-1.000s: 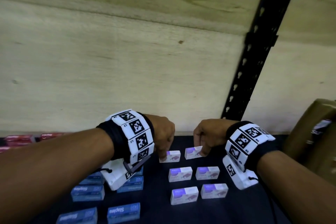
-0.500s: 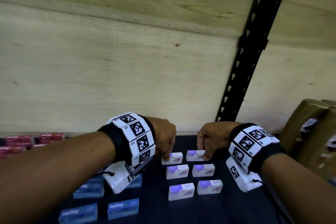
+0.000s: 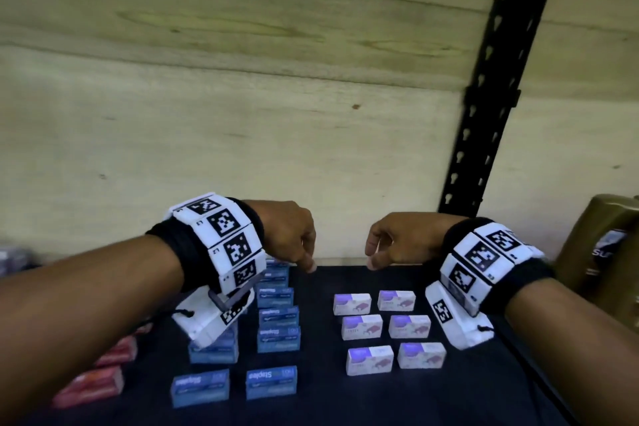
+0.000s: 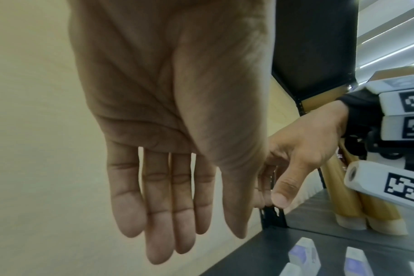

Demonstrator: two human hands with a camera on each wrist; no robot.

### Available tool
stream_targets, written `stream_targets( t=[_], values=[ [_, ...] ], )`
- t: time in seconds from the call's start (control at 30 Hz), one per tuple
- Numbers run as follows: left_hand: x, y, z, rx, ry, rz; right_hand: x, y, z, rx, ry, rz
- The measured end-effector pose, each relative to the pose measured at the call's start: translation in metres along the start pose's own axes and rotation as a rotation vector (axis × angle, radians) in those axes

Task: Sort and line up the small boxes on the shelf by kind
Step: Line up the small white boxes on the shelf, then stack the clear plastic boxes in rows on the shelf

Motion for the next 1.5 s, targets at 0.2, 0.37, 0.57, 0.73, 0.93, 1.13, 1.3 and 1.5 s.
stream_targets(
  t=[0.2,0.37,0.57,0.73,0.93,1.13,1.3,1.5],
  values=[
    [0.051,-0.05,-0.005,0.028,0.026,0.135,0.003,-0.063,0.008,0.089,0.031,0.143],
    [0.108,-0.093,-0.017,0.054,0.081,0.275,-0.001,-0.128,0.013,0.173,0.057,0.269],
    [0.191,-0.146,-0.044,0.112,0.108,0.458,0.004,-0.22,0.006,0.257,0.078,0.448],
    [0.256,-0.183,-0.069,0.147,0.154,0.587,0.011,-0.293,-0.009,0.276,0.102,0.591],
    [0.318,-0.228,-0.106,0.171,0.211,0.677,0.022,-0.368,-0.031,0.271,0.177,0.68],
    [0.364,-0.274,-0.156,0.194,0.305,0.736,0.024,-0.431,-0.059,0.233,0.186,0.743],
    [0.383,-0.305,-0.194,0.282,0.39,0.778,0.017,-0.473,-0.082,0.241,0.149,0.779],
    [0.386,-0.319,-0.215,0.296,0.595,0.788,0.007,-0.505,-0.094,0.281,0.169,0.766]
  ],
)
Point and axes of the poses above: each hand's wrist, its own x-axis away from the middle knuckle, its own z-axis out of the back of the hand, y = z × x, the point moved 7 cm from there along -x, towards the middle knuckle, and after that the axes turned 12 degrees about -y, right-handed, at the moved point
